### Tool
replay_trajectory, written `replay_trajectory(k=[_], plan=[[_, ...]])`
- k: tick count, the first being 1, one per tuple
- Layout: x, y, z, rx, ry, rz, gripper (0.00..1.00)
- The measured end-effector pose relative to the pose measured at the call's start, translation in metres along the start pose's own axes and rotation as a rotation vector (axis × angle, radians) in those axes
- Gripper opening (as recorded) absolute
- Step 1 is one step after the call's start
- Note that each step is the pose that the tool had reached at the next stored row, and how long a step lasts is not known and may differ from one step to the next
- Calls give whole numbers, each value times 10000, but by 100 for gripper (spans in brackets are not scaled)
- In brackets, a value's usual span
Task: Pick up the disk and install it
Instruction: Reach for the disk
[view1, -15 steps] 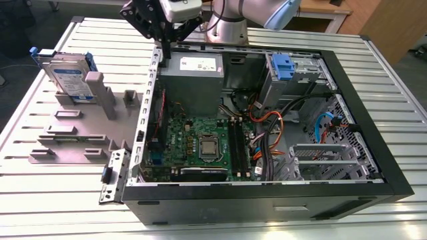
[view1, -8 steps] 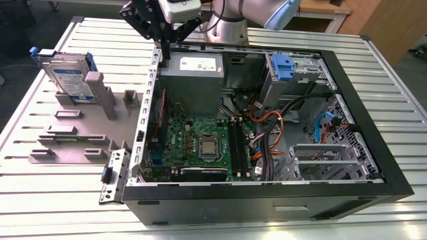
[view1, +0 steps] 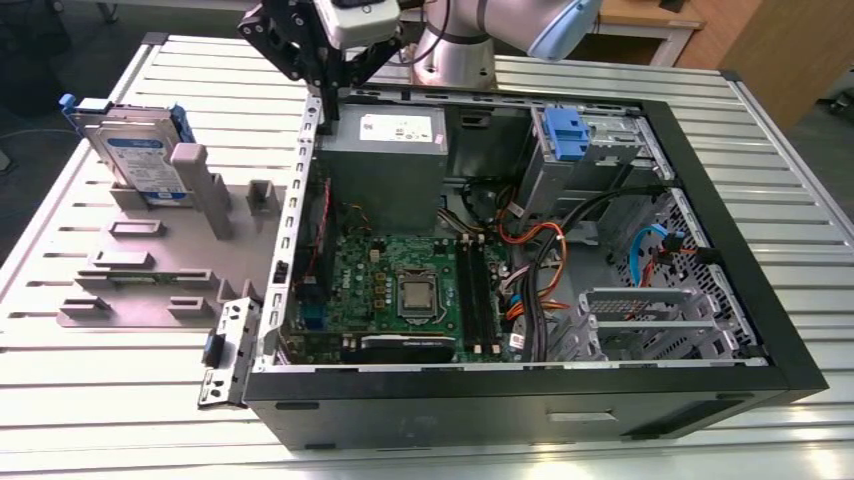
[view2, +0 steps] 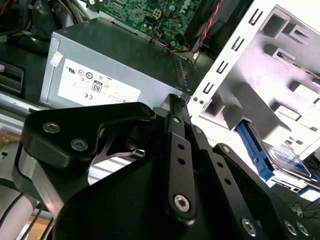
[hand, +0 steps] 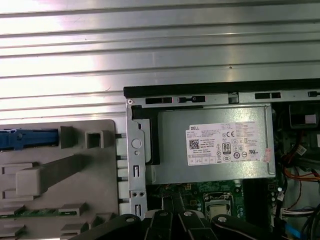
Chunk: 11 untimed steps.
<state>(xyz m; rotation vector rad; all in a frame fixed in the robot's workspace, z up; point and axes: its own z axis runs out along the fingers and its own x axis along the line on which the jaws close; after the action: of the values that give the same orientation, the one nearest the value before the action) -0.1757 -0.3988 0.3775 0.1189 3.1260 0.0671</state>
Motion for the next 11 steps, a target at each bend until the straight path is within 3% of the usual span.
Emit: replay_trajectory(k=[11], plan=[[13, -2, 22, 2, 20, 1, 11]])
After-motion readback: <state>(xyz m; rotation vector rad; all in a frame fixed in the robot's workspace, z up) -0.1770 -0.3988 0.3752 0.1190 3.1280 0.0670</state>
